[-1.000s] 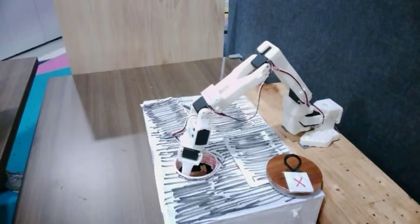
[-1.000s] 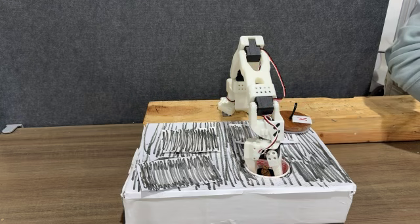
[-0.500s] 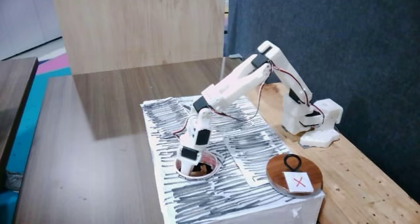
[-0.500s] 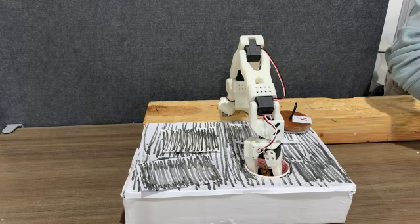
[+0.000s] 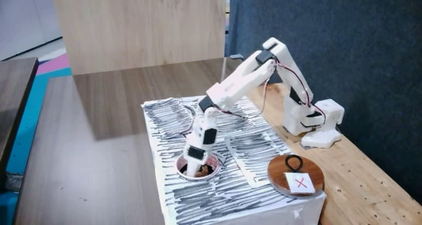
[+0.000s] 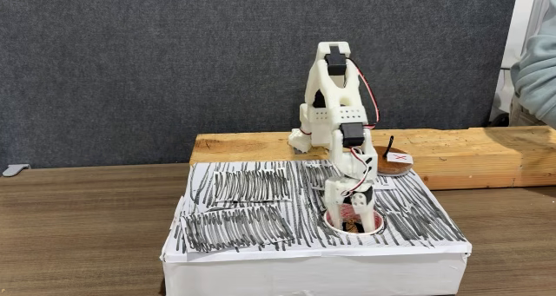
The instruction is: Pick the brown debris from the hole.
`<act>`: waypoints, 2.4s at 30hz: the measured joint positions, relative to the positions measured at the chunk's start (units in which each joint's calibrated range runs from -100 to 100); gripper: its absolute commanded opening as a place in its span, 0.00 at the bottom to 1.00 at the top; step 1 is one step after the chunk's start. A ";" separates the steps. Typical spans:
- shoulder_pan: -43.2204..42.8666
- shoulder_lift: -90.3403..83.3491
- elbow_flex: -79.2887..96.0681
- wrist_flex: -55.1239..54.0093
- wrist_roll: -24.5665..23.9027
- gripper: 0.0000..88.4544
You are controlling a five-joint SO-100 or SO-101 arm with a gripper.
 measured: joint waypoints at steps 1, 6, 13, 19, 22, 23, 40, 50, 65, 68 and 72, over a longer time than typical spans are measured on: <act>-0.15 -0.25 0.45 0.00 -0.10 0.26; 0.07 -0.59 0.90 0.00 -0.10 0.25; -0.45 -0.59 0.90 0.00 -0.05 0.07; -0.45 -0.59 0.90 0.00 -0.21 0.01; -0.45 -0.59 0.90 0.00 -0.21 0.01; -0.45 -0.59 0.90 0.00 -0.21 0.01; -0.45 -18.41 1.35 0.34 -0.26 0.01; -0.07 -42.37 1.53 1.54 -1.09 0.01; 0.45 -60.87 1.53 19.47 -12.33 0.01; 0.45 -61.45 1.53 19.90 -12.49 0.01; 0.45 -62.30 1.53 19.90 -12.80 0.01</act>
